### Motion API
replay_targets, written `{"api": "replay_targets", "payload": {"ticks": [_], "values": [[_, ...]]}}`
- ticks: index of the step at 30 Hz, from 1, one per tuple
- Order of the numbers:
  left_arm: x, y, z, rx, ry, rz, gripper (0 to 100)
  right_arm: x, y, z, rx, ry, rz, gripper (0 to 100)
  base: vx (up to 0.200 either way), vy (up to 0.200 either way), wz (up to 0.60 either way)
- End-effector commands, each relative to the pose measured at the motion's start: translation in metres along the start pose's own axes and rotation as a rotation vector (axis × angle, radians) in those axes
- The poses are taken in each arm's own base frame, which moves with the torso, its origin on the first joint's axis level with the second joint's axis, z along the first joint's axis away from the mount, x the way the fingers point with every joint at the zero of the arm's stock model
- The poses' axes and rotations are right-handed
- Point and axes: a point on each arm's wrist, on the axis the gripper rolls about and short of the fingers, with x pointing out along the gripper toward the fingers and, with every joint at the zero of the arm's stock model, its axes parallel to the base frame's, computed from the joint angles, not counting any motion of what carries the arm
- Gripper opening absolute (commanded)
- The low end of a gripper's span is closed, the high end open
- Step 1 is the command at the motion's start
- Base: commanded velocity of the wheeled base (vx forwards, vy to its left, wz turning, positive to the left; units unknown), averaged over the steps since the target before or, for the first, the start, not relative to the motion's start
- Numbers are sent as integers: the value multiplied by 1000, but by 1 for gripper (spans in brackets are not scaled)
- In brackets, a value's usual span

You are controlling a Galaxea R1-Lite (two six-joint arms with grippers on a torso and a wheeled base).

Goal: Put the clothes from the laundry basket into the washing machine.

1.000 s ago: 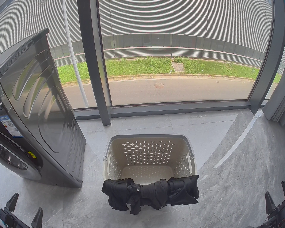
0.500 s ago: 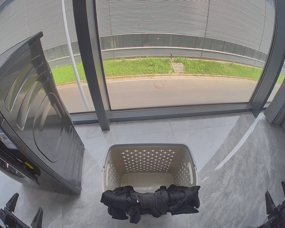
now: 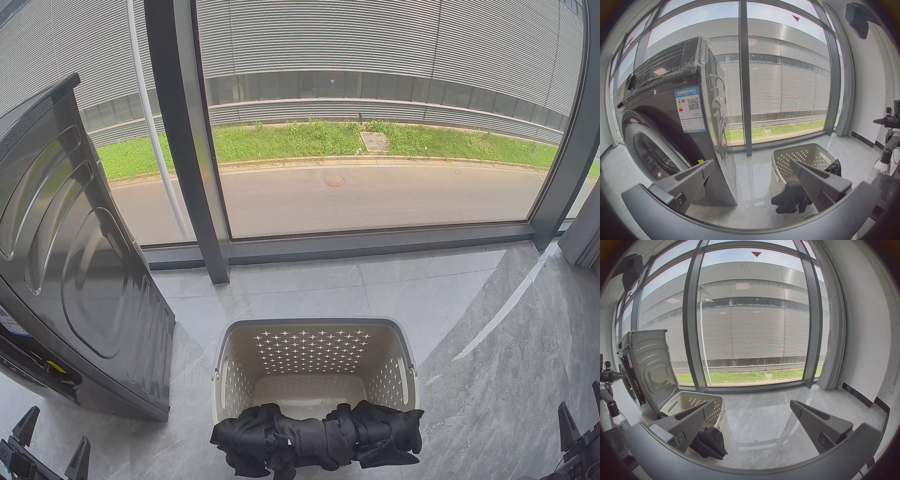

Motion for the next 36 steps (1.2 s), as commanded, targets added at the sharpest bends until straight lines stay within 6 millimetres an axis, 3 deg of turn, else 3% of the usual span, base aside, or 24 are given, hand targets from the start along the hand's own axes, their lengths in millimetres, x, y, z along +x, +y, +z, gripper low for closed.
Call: {"api": "replay_targets", "payload": {"ticks": [1, 8, 20, 26, 36], "values": [[0, 0, -5, 0, 0, 0, 100, 0, 0, -5, 0, 1, 0, 100, 0, 0, 0], [0, 0, -5, 0, 1, 0, 100, 0, 0, -5, 0, 1, 0, 100, 171, 0, 0], [0, 0, -5, -2, 0, 0, 100, 0, 0, -5, 0, 1, 0, 100, 0, 0, 0], [0, 0, -5, 0, 0, 0, 100, 0, 0, -5, 0, 1, 0, 100, 200, 0, 0], [0, 0, -5, 1, 0, 0, 100, 0, 0, -5, 0, 1, 0, 100, 0, 0, 0]]}}
